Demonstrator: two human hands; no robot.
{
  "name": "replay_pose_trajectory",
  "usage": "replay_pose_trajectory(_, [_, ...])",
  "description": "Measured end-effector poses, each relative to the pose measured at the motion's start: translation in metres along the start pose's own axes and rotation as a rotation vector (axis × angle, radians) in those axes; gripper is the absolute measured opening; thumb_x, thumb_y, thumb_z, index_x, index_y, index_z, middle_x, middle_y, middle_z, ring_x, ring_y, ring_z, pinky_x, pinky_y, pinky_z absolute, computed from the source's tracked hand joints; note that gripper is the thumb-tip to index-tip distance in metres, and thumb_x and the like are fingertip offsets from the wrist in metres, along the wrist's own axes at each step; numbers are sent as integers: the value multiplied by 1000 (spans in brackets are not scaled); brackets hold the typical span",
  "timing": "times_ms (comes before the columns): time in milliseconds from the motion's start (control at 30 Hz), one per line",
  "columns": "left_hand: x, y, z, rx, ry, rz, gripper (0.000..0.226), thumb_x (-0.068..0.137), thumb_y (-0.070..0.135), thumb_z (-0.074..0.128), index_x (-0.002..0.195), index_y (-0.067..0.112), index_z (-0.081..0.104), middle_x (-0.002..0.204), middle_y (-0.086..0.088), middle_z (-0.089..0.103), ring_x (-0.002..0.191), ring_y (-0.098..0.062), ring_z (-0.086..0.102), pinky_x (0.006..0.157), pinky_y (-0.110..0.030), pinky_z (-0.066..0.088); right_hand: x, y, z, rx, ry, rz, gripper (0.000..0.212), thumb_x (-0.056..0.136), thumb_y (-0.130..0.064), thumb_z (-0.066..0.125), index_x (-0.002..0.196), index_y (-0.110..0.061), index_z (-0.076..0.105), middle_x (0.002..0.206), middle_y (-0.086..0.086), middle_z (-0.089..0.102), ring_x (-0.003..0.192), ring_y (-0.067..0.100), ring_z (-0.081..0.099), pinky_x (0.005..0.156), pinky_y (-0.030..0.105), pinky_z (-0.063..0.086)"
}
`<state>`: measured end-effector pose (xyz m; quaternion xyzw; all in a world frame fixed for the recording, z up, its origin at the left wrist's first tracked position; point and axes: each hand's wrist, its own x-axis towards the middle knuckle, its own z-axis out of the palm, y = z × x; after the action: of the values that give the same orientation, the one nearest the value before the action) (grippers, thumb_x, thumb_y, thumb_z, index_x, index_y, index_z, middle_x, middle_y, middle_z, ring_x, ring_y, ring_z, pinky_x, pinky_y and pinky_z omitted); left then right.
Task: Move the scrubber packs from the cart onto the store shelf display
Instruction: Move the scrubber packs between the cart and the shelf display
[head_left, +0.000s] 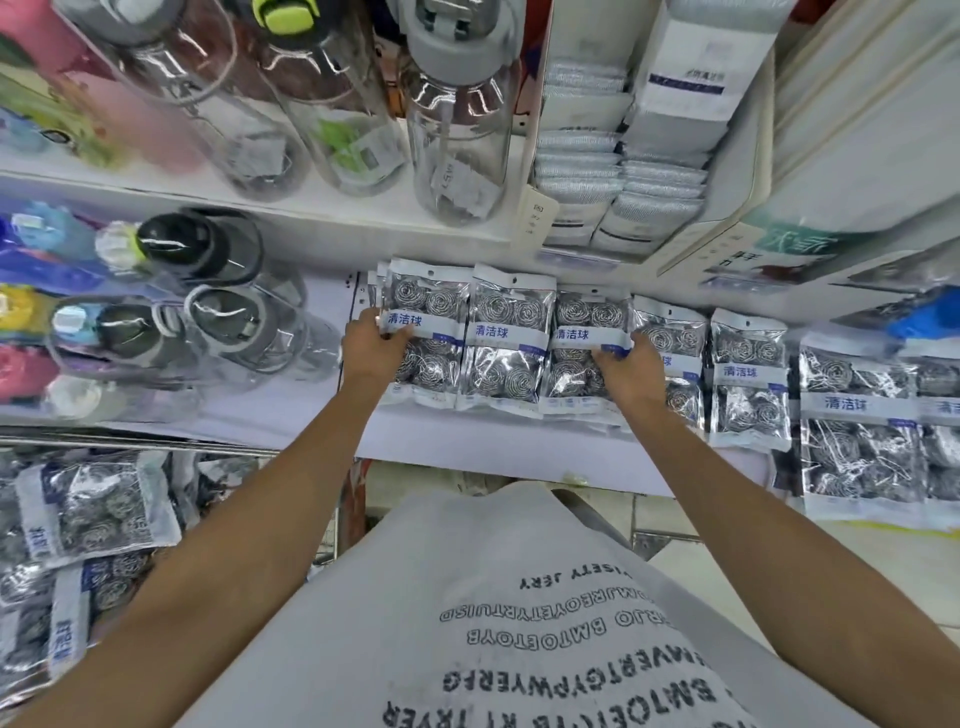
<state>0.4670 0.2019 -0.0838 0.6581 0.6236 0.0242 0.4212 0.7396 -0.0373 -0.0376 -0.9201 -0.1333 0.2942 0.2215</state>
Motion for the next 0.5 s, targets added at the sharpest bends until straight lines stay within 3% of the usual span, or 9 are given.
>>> replay_pose_trajectory(67, [-15,4,-9,41,22,29,55,91,44,73,135,15,57,113,-15,67,99,-34,67,90,-50,59,-9,1,-3,-127,10,-92,53,96,-35,67,135,-2,55,125,18,62,95,27,66,88,44,57])
replay_pose_trajectory(133, [-43,19,-23,72,42,66,47,98,36,65,135,8,58,119,-19,61,104,-37,64,93,-49,56,-19,-2,-6,-223,7,-183,53,98,-35,61,139,-2,54,130,21,56,108,34,61,97,50,54])
replay_pose_trajectory(367, [-134,6,-46,222,161,41,50,106,42,47,140,6,55,138,-22,54,122,-43,55,99,-50,48,-59,-34,-5,-461,-176,-637,39,103,-38,53,132,-15,65,124,12,67,113,32,64,94,44,54])
replay_pose_trajectory(500, [-193,-21,-48,294,286,25,49,105,35,52,141,1,56,131,-27,58,115,-47,56,92,-53,51,-88,-56,5,-570,-332,-955,41,104,-33,52,140,-14,59,137,11,62,125,31,57,101,40,48])
